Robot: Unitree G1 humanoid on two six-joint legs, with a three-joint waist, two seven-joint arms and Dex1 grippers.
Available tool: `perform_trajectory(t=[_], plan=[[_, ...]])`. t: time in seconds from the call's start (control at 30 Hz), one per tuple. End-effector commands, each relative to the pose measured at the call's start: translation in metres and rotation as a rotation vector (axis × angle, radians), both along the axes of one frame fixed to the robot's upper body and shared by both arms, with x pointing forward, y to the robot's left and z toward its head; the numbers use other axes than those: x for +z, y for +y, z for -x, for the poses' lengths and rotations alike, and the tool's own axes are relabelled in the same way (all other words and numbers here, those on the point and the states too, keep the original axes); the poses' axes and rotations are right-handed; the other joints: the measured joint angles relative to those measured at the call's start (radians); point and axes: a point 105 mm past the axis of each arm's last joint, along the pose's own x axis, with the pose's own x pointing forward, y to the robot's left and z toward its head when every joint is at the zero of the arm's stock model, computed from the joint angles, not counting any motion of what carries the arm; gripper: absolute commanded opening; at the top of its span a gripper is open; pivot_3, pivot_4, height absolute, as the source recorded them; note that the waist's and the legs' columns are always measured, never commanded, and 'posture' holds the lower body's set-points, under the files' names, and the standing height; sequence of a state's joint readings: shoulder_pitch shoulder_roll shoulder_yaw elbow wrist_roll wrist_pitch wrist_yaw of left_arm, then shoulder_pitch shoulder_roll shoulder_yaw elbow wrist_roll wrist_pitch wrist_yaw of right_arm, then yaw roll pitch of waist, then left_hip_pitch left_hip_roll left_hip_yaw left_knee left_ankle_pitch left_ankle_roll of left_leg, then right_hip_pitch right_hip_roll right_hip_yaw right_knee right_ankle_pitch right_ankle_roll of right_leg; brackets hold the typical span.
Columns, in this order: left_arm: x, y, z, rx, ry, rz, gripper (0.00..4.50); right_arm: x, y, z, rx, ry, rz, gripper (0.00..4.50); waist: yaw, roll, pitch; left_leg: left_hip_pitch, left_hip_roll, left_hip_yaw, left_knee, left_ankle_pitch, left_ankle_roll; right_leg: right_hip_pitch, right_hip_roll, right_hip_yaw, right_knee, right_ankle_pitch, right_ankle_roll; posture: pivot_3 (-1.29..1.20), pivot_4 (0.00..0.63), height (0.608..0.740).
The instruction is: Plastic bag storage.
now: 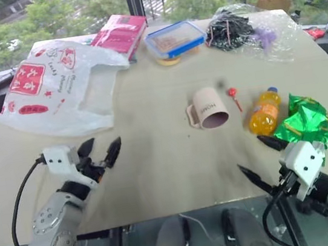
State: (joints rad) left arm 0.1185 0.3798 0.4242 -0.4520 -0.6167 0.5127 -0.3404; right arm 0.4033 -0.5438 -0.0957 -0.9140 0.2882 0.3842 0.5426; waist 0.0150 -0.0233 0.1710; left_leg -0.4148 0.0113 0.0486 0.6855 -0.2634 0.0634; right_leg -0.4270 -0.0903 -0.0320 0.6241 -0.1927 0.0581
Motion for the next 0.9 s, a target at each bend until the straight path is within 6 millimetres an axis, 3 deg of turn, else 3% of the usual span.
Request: perform_trajectory(t=[0.03, 0.27, 0.5, 0.63, 0.83, 0.9], plan=[[0.006, 0.001, -0.007, 0.067, -0.013, 0.076, 4.42, 0.037, 0.004, -0.004, 0.037, -0.136, -0.030, 4.50, 0.000, 0.000, 0.000, 0.000, 0.000, 0.000, 0.000, 0.000, 0.000, 0.000, 0.000, 0.000, 0.000, 0.000, 0.000, 0.00, 0.150, 0.740], [0.004, -0.012, -0.034, 0.145, -0.009, 0.215, 4.42, 0.058, 0.005, -0.019, 0.041, -0.207, 0.013, 4.50, 0.002, -0.001, 0.000, 0.001, -0.001, -0.002, 0.001, 0.000, 0.000, 0.003, 0.002, 0.000, 0.000, 0.000, -0.001, 0.00, 0.150, 0.740], [0.017, -0.029, -0.056, 0.105, -0.067, 0.233, 4.42, 0.067, 0.007, -0.024, 0.016, -0.236, 0.016, 4.50, 0.001, -0.001, -0.001, 0.001, -0.002, -0.002, 0.001, 0.000, 0.000, 0.004, 0.002, 0.000, 0.000, 0.000, -0.001, 0.00, 0.150, 0.740], [0.029, -0.043, -0.058, 0.002, -0.137, 0.176, 2.75, 0.068, 0.007, -0.025, -0.004, -0.239, 0.012, 4.50, 0.000, -0.001, -0.001, 0.001, -0.002, -0.002, 0.001, 0.000, 0.000, 0.004, 0.002, 0.000, 0.000, 0.000, -0.001, 0.00, 0.150, 0.740], [0.034, -0.048, -0.057, -0.086, -0.173, 0.106, 0.27, 0.067, 0.005, -0.026, -0.029, -0.233, 0.005, 4.50, -0.001, -0.001, -0.001, 0.001, -0.002, -0.002, 0.001, 0.000, 0.000, 0.004, 0.002, 0.000, 0.000, 0.000, -0.001, 0.00, 0.150, 0.740], [0.036, -0.049, -0.056, -0.126, -0.185, 0.085, 0.11, 0.066, 0.005, -0.027, -0.033, -0.230, 0.005, 4.50, -0.001, -0.001, -0.001, 0.001, -0.002, -0.001, 0.001, 0.000, 0.000, 0.004, 0.002, 0.000, 0.000, 0.000, -0.001, 0.00, 0.150, 0.740]])
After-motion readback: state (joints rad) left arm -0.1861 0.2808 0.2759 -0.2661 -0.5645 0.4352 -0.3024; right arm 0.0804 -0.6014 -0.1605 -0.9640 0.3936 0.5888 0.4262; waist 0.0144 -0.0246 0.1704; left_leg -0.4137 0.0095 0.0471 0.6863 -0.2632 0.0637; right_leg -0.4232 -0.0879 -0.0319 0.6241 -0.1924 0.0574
